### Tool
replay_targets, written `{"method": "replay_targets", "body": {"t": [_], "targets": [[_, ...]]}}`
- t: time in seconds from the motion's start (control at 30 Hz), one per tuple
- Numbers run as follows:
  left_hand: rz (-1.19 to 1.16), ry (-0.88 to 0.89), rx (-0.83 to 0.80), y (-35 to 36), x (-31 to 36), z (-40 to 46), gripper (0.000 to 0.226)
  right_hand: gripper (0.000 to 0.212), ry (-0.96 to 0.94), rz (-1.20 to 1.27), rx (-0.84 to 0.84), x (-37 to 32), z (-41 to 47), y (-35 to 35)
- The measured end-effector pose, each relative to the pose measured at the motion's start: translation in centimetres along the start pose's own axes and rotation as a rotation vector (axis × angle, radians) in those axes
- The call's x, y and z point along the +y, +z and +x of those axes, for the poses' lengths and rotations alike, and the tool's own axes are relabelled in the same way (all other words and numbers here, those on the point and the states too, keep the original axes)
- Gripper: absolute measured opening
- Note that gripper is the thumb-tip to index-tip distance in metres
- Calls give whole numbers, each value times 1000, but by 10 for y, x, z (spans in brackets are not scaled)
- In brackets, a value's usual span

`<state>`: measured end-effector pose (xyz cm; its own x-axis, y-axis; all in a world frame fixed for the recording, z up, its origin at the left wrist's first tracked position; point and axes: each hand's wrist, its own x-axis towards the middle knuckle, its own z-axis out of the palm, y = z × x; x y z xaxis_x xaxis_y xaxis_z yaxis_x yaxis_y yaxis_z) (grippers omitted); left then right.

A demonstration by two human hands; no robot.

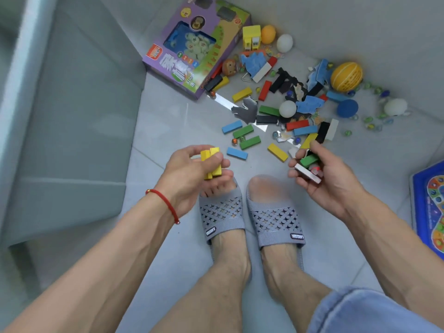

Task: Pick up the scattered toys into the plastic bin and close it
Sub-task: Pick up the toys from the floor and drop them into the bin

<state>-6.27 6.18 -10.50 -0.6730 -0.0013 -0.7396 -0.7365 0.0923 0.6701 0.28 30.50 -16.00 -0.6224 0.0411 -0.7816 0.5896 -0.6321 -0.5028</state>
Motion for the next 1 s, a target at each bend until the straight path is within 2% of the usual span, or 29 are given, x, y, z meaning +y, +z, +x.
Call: {"method": "replay_targets", "body": {"t": [0.07,0.13,0.33,0.4,0.47,0.53,0.57,0.63,0.7,0.77,0.83,0.9,0.93,1.0], "targets": [[-103,12,-48,-20,16,-38,29,34,61,-19,-59,-5,-18,27],[-199,79,-14,-48,35,-72,26,31,75,-136,-171,-19,-39,70],[-369,420,334,-153,102,-149,28,30,-45,-561,-612,-73,-108,263],[-316,460,464,-191,120,-161,49,29,-44,-611,-699,-76,-123,332],[-197,396,562,-215,131,-169,81,42,18,-572,-776,-67,-136,381],[-123,392,644,-223,133,-170,88,61,49,-547,-786,-57,-132,409],[-90,434,698,-222,131,-169,83,65,39,-528,-736,-54,-128,411],[-52,569,763,-209,126,-164,69,61,-6,-656,-701,-49,-117,400],[-36,714,730,-186,115,-149,44,49,-72,-784,-654,-49,-104,362],[19,779,615,-153,101,-127,31,35,-240,-930,-519,-55,-80,309],[105,739,456,-114,83,-100,32,24,-391,-1201,-310,-65,-52,236],[234,644,307,-77,60,-68,38,20,-441,-1524,-5,-66,-25,157],[317,600,249,-60,48,-52,40,18,-420,-1614,140,-61,-14,119],[494,551,141,-30,21,-18,43,14,-371,-1622,330,-41,6,54]]}}
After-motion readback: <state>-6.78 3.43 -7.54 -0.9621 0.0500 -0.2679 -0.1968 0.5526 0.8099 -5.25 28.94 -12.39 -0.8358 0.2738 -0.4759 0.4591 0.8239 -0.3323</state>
